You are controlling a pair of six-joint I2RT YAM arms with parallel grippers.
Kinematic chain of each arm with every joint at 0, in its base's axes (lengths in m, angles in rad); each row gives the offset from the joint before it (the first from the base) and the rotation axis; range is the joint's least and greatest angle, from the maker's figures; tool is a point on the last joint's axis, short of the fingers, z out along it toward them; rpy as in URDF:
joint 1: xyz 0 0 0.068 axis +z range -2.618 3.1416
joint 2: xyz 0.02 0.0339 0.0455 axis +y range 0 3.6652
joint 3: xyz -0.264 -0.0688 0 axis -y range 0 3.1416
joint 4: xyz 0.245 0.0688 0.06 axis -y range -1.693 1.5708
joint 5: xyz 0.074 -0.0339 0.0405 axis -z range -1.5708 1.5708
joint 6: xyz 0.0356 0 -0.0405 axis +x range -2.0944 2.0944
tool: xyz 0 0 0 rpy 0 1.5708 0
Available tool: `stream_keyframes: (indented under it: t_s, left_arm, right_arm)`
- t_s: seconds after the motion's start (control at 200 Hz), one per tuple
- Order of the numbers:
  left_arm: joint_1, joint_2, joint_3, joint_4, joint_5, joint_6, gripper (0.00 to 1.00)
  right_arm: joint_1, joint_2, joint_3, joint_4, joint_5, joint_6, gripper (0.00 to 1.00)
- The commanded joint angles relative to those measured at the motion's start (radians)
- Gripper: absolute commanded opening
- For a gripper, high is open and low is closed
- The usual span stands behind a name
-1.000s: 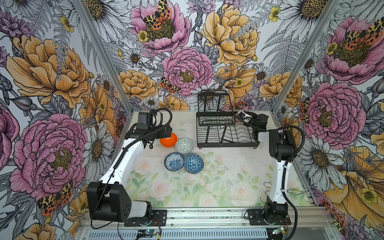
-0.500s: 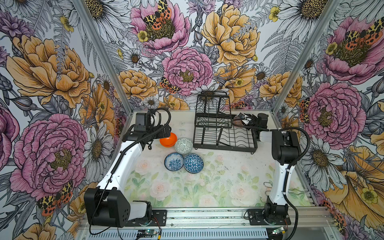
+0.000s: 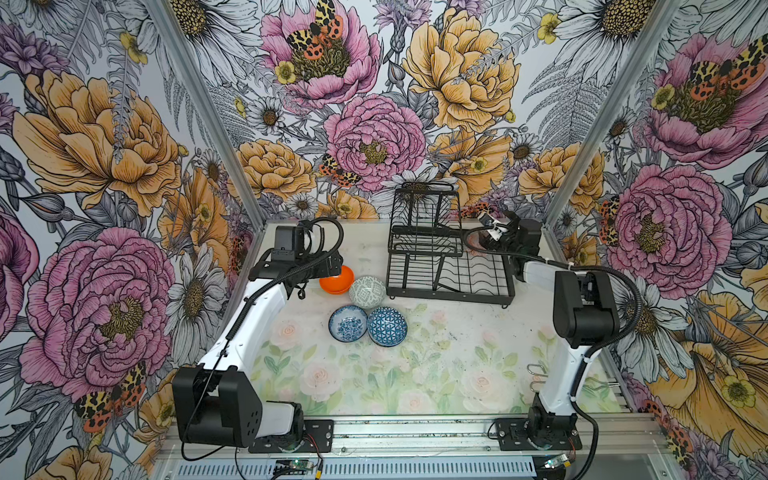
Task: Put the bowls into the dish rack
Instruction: 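Lower the red patterned bowl into the rack and open the right gripper, then grasp the orange bowl with the left gripper and lift it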
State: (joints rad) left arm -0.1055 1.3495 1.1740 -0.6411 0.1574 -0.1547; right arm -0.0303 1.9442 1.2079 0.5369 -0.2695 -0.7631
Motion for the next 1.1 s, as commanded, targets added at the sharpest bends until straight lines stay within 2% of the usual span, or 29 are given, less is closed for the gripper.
stream_keyframes:
  t_s: [0.0,0.085,0.155,0.22,0.29,0.365,0.515,0.681,0.906,1.096]
  left_arm:
    - [-0.012,-0.014,-0.050,0.018,-0.067,-0.020,0.99]
    - [-0.004,-0.018,-0.083,0.028,-0.082,-0.050,0.99]
    - [0.017,-0.009,-0.112,0.052,-0.073,-0.077,0.99]
    - [0.056,0.010,-0.145,0.091,-0.034,-0.110,0.99]
    - [0.102,0.041,-0.176,0.139,0.022,-0.148,0.99]
    - [0.125,0.071,-0.189,0.179,0.056,-0.168,0.99]
    - [0.126,0.146,-0.152,0.214,0.061,-0.184,0.98]
    - [0.129,0.243,-0.133,0.254,0.071,-0.198,0.91]
    - [0.130,0.378,-0.092,0.306,0.097,-0.220,0.74]
    - [0.130,0.443,-0.079,0.339,0.088,-0.236,0.51]
  right_arm:
    - [0.026,-0.102,-0.076,0.016,0.114,0.076,0.99]
    - [0.040,-0.188,-0.137,0.004,0.220,0.148,0.99]
    - [0.055,-0.281,-0.181,-0.052,0.331,0.282,0.99]
    - [0.064,-0.389,-0.181,-0.202,0.412,0.446,0.99]
    - [0.067,-0.481,-0.167,-0.405,0.426,0.588,0.99]
    - [0.084,-0.583,-0.180,-0.559,0.406,0.668,0.99]
    - [0.118,-0.758,-0.255,-0.685,0.301,0.777,1.00]
    - [0.139,-0.859,-0.271,-0.803,0.189,0.885,0.99]
    - [0.211,-0.903,-0.262,-0.868,0.127,0.925,0.99]
    - [0.249,-0.889,-0.252,-0.881,0.125,0.927,0.99]
